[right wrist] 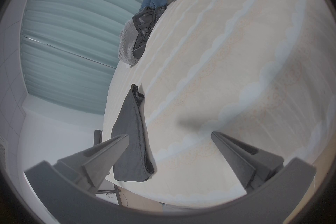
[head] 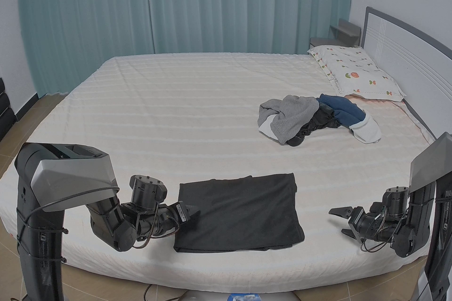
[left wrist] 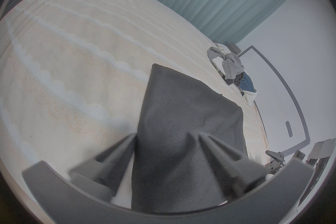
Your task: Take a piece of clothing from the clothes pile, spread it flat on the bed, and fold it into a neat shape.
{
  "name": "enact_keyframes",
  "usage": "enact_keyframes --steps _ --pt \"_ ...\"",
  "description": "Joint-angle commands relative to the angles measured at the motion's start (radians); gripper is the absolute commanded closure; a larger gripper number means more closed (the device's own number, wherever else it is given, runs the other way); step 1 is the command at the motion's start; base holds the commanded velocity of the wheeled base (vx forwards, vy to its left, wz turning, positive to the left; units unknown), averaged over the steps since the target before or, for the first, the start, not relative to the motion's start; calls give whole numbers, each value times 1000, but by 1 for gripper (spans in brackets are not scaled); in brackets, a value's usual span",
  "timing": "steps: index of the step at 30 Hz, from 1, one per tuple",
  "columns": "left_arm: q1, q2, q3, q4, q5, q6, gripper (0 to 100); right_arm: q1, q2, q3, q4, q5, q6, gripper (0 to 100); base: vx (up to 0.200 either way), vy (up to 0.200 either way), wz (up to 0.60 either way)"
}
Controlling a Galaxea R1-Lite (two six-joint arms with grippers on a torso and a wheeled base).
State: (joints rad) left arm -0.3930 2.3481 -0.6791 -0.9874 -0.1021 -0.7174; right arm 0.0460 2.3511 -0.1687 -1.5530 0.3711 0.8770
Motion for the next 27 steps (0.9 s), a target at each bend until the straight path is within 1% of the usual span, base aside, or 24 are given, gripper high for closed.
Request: enact_keyframes --steps 1,27 --pt "0 4 -2 0 -1 0 100 0 2 2 -10 0 -1 0 0 0 0" --pt "-1 -7 0 4 7 -4 100 0 4 6 -10 0 -1 0 0 0 0"
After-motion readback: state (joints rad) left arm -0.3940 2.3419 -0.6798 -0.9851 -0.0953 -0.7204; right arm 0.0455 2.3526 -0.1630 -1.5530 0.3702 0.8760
